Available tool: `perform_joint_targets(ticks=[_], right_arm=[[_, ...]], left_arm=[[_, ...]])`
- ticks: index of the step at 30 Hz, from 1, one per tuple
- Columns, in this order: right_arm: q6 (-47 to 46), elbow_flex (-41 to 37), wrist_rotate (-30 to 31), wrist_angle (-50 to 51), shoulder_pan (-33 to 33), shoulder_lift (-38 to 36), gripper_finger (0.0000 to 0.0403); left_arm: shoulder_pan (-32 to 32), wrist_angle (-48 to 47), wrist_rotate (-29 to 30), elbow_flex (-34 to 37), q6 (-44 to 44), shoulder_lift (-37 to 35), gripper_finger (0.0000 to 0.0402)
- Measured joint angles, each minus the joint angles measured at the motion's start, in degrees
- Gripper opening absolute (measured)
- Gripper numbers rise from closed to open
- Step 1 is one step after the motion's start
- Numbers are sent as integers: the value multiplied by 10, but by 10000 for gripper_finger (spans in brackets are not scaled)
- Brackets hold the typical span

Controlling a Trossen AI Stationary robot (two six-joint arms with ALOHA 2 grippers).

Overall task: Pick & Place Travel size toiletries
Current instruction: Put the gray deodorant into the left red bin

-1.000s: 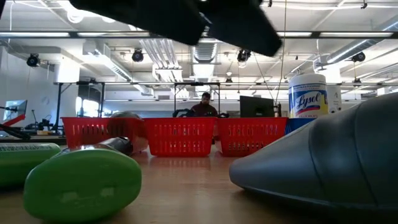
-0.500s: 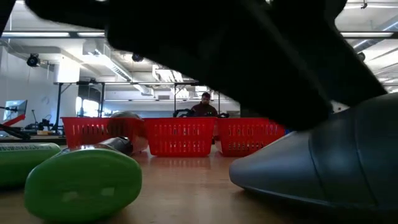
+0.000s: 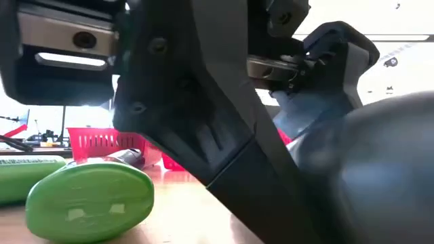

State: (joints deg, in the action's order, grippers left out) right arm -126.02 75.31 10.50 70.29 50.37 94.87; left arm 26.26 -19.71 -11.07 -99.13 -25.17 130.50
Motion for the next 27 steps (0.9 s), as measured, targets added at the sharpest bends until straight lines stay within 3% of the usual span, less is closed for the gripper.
perform_joint_targets(ticks=[3, 8, 12, 18, 21, 24, 27], right_arm=[[0, -1, 0, 0, 0, 0, 323], [0, -2, 0, 1, 0, 0, 317], [0, -2, 1, 1, 0, 0, 315], [0, -3, 10, 3, -1, 0, 328], [-1, -3, 20, 3, -3, 0, 335], [0, -3, 29, 2, -7, 0, 340], [1, -3, 48, 3, -14, 0, 340]], left_arm=[[0, -3, 2, 0, 5, 0, 215], [-1, -50, 15, -4, 43, -11, 211], [-1, -121, 86, -3, 87, -47, 211], [-3, -230, 188, 17, 206, -158, 211], [-5, -298, 258, 48, 373, -225, 211], [-12, -368, 316, 100, 622, -300, 211], [-11, -375, 360, 191, 855, -379, 211]])
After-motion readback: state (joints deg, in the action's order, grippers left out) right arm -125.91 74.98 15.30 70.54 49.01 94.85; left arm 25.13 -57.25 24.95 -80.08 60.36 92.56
